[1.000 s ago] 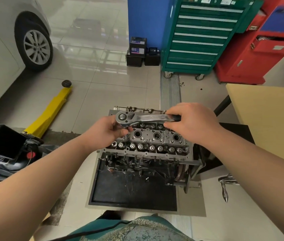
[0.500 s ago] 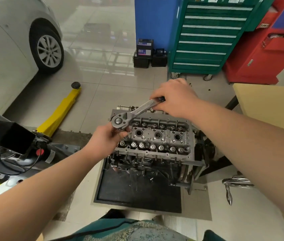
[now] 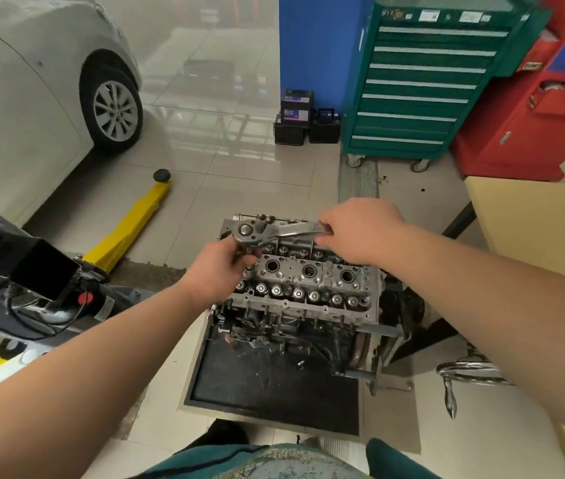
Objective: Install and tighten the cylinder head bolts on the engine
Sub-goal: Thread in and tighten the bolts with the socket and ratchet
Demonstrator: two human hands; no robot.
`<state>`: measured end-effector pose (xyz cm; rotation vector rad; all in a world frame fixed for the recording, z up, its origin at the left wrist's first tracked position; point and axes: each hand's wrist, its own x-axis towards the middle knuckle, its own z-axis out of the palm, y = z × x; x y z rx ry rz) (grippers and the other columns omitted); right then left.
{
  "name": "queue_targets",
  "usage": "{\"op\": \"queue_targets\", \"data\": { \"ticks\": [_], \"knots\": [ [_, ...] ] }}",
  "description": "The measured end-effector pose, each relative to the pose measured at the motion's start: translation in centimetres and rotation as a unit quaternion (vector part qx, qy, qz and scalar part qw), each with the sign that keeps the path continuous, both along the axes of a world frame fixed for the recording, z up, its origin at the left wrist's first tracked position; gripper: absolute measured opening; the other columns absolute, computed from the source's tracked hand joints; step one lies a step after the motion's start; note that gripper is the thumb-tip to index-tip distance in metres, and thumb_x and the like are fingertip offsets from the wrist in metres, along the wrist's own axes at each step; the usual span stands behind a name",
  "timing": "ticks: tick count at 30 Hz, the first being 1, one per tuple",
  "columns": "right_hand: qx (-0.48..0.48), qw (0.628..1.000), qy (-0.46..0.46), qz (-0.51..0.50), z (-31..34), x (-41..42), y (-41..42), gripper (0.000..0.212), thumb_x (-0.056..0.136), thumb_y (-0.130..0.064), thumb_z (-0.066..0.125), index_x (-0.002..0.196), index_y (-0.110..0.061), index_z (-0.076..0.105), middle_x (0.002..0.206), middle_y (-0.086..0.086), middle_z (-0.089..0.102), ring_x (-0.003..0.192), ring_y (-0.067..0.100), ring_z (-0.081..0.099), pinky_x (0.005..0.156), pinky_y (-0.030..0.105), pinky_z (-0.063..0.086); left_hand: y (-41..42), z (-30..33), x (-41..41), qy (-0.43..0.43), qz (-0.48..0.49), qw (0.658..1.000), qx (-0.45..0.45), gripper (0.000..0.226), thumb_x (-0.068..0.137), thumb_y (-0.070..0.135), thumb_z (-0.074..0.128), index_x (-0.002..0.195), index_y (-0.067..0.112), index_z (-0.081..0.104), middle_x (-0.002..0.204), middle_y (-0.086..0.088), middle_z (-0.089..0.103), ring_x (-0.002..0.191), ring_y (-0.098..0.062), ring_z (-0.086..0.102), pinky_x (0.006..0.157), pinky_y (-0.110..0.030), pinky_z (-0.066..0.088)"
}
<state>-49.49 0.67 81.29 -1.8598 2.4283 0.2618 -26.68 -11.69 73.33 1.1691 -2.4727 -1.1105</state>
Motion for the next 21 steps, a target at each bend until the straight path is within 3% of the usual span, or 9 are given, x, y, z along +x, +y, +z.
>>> {"op": "queue_targets", "data": {
  "ticks": [2, 4, 7, 8, 11, 13, 17, 19, 21],
  "knots": [
    [-0.005, 0.999, -0.009, 0.031, 0.0, 0.1, 1.5, 0.030, 0.102, -0.049, 0.049, 0.078, -0.033, 0.038, 0.074, -0.011, 0.054, 0.065, 0.009, 0.050, 0.057, 0.030, 0.043, 0.5, -0.5, 0.6, 0.009, 0.001, 1.000, 0.001, 0.015, 0.106, 0.017, 0.060, 0.115, 0.021, 0.071, 0.067, 0.034, 0.064, 0.057, 0.016, 0.056, 0.048, -0.005, 0.037],
    [-0.010, 0.998, -0.042, 0.050, 0.3, 0.1, 1.8, 0.026, 0.103, -0.040, 0.047, 0.080, -0.035, 0.037, 0.076, -0.011, 0.055, 0.067, 0.009, 0.051, 0.066, 0.035, 0.050, 0.7, -0.2, 1.1, 0.026, 0.015, 0.999, 0.026, 0.017, 0.104, 0.018, 0.063, 0.117, 0.028, 0.067, 0.076, 0.043, 0.065, 0.069, 0.011, 0.061, 0.057, -0.004, 0.039],
    [0.004, 0.993, -0.098, 0.061, 0.4, -0.6, 1.0, 0.024, 0.104, -0.039, 0.050, 0.082, -0.035, 0.043, 0.079, -0.010, 0.059, 0.071, 0.008, 0.053, 0.076, 0.040, 0.052, 1.5, 1.0, 1.9, 0.194, 0.022, 0.960, 0.201, 0.051, 0.087, 0.017, 0.069, 0.133, 0.033, 0.055, 0.118, 0.019, 0.072, 0.111, -0.007, 0.067, 0.086, -0.022, 0.051],
    [0.006, 0.992, -0.106, 0.068, 0.4, -1.0, 0.5, 0.021, 0.104, -0.041, 0.050, 0.085, -0.035, 0.046, 0.080, -0.012, 0.059, 0.072, 0.008, 0.053, 0.079, 0.042, 0.050, 1.8, 1.7, 2.0, 0.241, 0.019, 0.953, 0.185, 0.060, 0.082, 0.025, 0.069, 0.138, 0.034, 0.051, 0.128, 0.014, 0.068, 0.118, -0.007, 0.065, 0.090, -0.022, 0.051],
    [0.004, 0.988, -0.121, 0.094, 0.2, -1.7, -0.7, 0.011, 0.102, -0.052, 0.050, 0.112, -0.047, 0.052, 0.086, -0.020, 0.055, 0.082, 0.010, 0.056, 0.069, 0.036, 0.046, 2.4, 3.8, 0.6, 0.201, -0.005, 0.974, -0.108, 0.045, 0.093, 0.045, 0.062, 0.135, 0.031, 0.055, 0.131, 0.013, 0.063, 0.121, 0.000, 0.058, 0.093, -0.010, 0.046],
    [-0.005, 0.988, -0.097, 0.123, 0.1, -2.0, -1.6, 0.028, 0.100, -0.059, 0.047, 0.128, -0.054, 0.046, 0.092, -0.019, 0.052, 0.089, 0.013, 0.054, 0.059, 0.030, 0.035, 1.9, 5.1, -1.9, 0.078, -0.042, 0.952, -0.293, 0.037, 0.104, 0.054, 0.046, 0.116, 0.026, 0.066, 0.109, 0.008, 0.069, 0.103, -0.010, 0.062, 0.079, -0.025, 0.051],
    [-0.009, 0.986, -0.074, 0.148, 0.5, -2.5, -2.1, 0.027, 0.095, -0.070, 0.047, 0.104, -0.045, 0.051, 0.089, -0.014, 0.051, 0.083, 0.015, 0.058, 0.056, 0.029, 0.031, 1.7, 5.4, -5.4, -0.098, -0.070, 0.910, -0.398, 0.064, 0.109, 0.058, 0.019, 0.075, 0.022, 0.060, 0.063, 0.003, 0.058, 0.060, -0.025, 0.059, 0.051, -0.030, 0.038],
    [0.059, 0.973, -0.195, 0.107, 1.4, -3.2, -2.1, 0.032, 0.089, -0.069, 0.061, 0.095, -0.038, 0.055, 0.087, -0.010, 0.063, 0.073, 0.014, 0.068, 0.053, 0.030, 0.044, 1.6, 4.7, -5.1, -0.077, -0.067, 0.892, -0.440, 0.067, 0.111, 0.053, 0.020, 0.069, 0.019, 0.060, 0.058, 0.001, 0.057, 0.055, -0.027, 0.058, 0.051, -0.030, 0.029],
    [0.166, 0.914, -0.369, 0.018, 2.4, -4.1, -2.3, 0.038, 0.085, -0.059, 0.076, 0.097, -0.023, 0.069, 0.089, 0.004, 0.076, 0.068, 0.022, 0.076, 0.050, 0.029, 0.055, 1.6, 4.2, -4.7, -0.044, -0.066, 0.884, -0.461, 0.067, 0.111, 0.052, 0.024, 0.066, 0.018, 0.060, 0.055, 0.002, 0.056, 0.054, -0.027, 0.058, 0.052, -0.030, 0.031]
  ]
}}
